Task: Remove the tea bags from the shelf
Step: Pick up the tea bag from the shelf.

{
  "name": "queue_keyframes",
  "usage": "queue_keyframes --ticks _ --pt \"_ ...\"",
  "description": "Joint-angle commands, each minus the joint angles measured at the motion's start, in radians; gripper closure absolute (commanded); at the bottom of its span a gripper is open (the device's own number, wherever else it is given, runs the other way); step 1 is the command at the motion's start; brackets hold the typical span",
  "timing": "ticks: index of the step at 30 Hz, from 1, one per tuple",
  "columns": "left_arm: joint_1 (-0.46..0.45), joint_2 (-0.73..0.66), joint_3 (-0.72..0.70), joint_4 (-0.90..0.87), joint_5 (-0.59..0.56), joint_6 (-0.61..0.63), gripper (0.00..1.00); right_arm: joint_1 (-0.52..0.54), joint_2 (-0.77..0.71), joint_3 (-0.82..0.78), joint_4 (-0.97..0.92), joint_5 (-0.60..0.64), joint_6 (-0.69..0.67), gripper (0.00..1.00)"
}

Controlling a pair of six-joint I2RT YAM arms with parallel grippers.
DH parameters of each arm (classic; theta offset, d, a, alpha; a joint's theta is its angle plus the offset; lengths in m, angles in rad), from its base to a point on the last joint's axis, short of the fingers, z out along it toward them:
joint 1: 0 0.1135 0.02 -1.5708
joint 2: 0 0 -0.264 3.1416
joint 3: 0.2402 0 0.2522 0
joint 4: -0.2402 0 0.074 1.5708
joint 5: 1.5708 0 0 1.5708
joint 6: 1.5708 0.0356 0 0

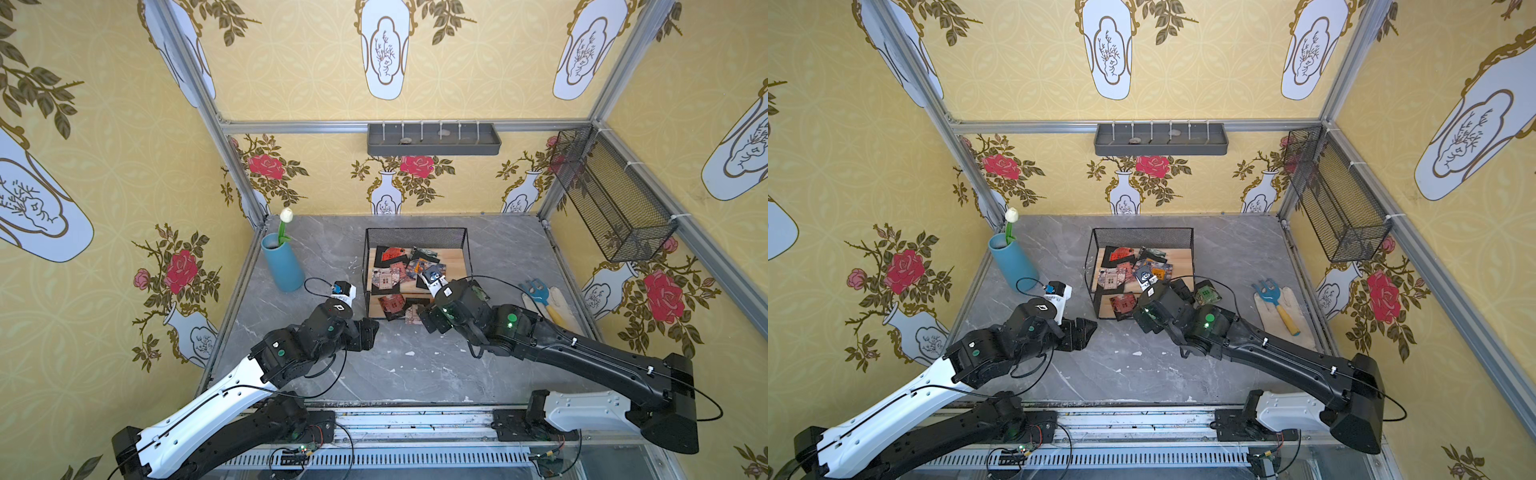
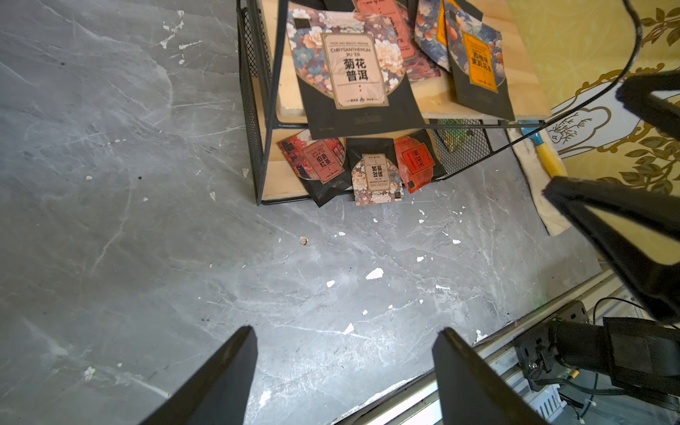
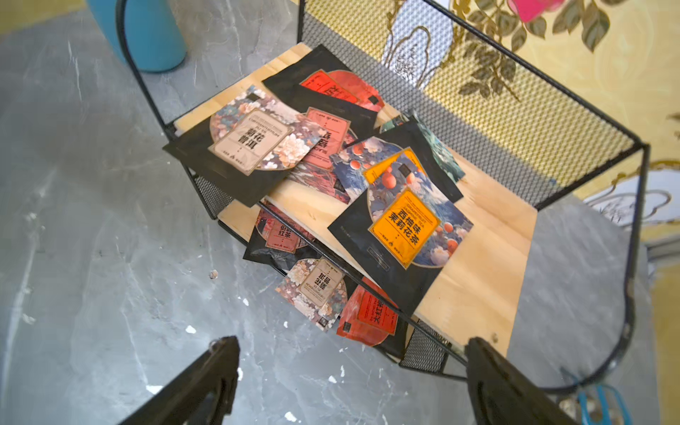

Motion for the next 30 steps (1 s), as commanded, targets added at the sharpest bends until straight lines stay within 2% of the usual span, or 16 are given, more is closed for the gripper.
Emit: queue_keyframes --ticks 1,13,24,30 --pt "0.004 -0.001 -0.010 -0.003 -0.010 -0.003 0.16 0.000 -0.008 -0.049 0.162 -0.011 -0.219 0.03" --pt "0.017 0.005 -0.022 0.022 0.002 0.005 0.16 -0.086 0.091 -0.094 0.314 -0.052 -0.418 0.02" --pt "0.023 0.003 -0.024 0.029 0.004 0.008 0.16 -0.176 0.103 -0.119 0.355 -0.193 -0.483 0.00" --pt "0.030 0.004 -0.024 0.029 0.009 0.013 0.16 -0.207 0.133 -0.123 0.376 -0.209 -0.515 0.02"
